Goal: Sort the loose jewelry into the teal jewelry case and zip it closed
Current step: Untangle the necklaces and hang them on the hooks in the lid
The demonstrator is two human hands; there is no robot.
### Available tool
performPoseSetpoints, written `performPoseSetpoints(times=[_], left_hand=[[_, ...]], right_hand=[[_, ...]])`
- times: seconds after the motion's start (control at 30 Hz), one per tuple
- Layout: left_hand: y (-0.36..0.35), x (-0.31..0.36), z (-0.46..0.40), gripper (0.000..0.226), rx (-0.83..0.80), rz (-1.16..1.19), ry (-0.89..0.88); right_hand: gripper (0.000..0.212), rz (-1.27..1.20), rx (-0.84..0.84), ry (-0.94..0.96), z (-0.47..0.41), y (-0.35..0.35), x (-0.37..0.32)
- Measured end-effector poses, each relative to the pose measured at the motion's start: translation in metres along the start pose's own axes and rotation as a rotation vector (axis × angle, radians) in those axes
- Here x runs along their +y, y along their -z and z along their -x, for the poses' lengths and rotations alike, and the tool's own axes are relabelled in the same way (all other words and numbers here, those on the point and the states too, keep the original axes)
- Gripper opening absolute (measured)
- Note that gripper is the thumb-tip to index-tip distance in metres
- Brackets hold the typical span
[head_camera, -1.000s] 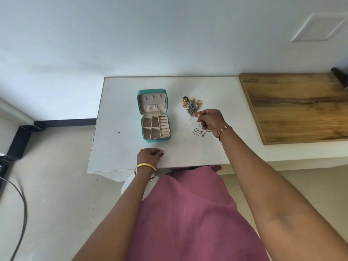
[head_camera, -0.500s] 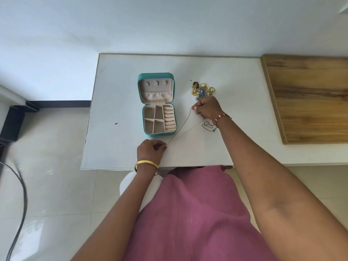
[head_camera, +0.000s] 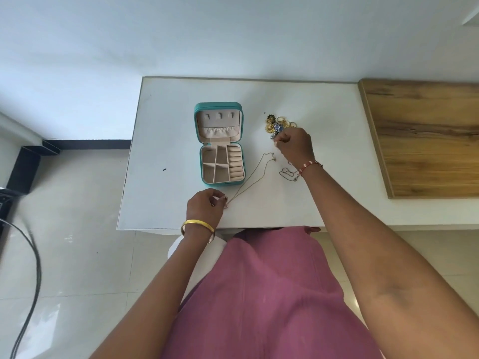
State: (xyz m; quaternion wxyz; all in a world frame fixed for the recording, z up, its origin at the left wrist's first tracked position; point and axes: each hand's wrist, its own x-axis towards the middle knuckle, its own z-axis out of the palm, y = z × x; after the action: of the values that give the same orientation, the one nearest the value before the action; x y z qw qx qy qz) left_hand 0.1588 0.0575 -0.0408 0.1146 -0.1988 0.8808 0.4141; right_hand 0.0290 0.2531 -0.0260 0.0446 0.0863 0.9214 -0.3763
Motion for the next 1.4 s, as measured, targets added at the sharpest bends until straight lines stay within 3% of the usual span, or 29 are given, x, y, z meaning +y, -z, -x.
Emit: performPoseSetpoints(times=[0.13, 0.3, 0.5, 0.63, 0.73, 0.87, 0.97, 1.07, 1.17, 1.27, 1.4], left_hand=[[-0.006, 0.020, 0.005, 0.015, -0.035, 0.045, -0.059], [-0.034, 0.058, 0.006, 0.013, -0.147, 0.106, -0.113], [-0.063, 0.079, 0.005, 0.014, -0.229, 0.108, -0.088], [-0.066, 0.079, 0.002, 0.015, -0.231, 0.109, -0.066], [-0.066, 0.080, -0.001, 0.016, -0.223, 0.104, -0.067], [-0.068, 0.087, -0.002, 0.017, -0.230, 0.132, -0.068], [-0.069, 0.094, -0.002, 0.023, -0.231, 0.199, -0.085], [-0.068, 0.100, -0.004, 0.040, -0.212, 0.229, -0.153], [-0.069, 0.108, -0.007, 0.045, -0.235, 0.197, -0.242], [-0.066, 0.118, -0.008, 0.041, -0.270, 0.197, -0.304], [-0.057, 0.127, -0.005, 0.025, -0.246, 0.197, -0.344]], right_hand=[[0.012, -0.153, 0.087, -0.055, 0.017, 0.015, 0.011], [0.012, -0.139, 0.130, -0.069, 0.046, 0.025, 0.038], [0.015, 0.320, 0.024, 0.184, 0.077, 0.010, 0.058], [0.017, 0.646, 0.138, 0.410, 0.086, 0.005, 0.059], [0.020, 0.754, 0.190, 0.501, 0.086, 0.005, 0.057], [0.012, 0.833, 0.131, 0.481, 0.078, 0.003, 0.059], [0.013, 0.521, 0.026, 0.275, 0.072, 0.005, 0.061], [0.012, -0.038, 0.054, 0.064, 0.071, 0.018, 0.047], [0.012, -0.502, -0.058, -0.129, 0.073, 0.038, 0.032], [0.019, -0.680, -0.146, -0.139, 0.079, 0.055, 0.019], [0.021, -0.762, -0.133, -0.097, 0.082, 0.068, 0.001]])
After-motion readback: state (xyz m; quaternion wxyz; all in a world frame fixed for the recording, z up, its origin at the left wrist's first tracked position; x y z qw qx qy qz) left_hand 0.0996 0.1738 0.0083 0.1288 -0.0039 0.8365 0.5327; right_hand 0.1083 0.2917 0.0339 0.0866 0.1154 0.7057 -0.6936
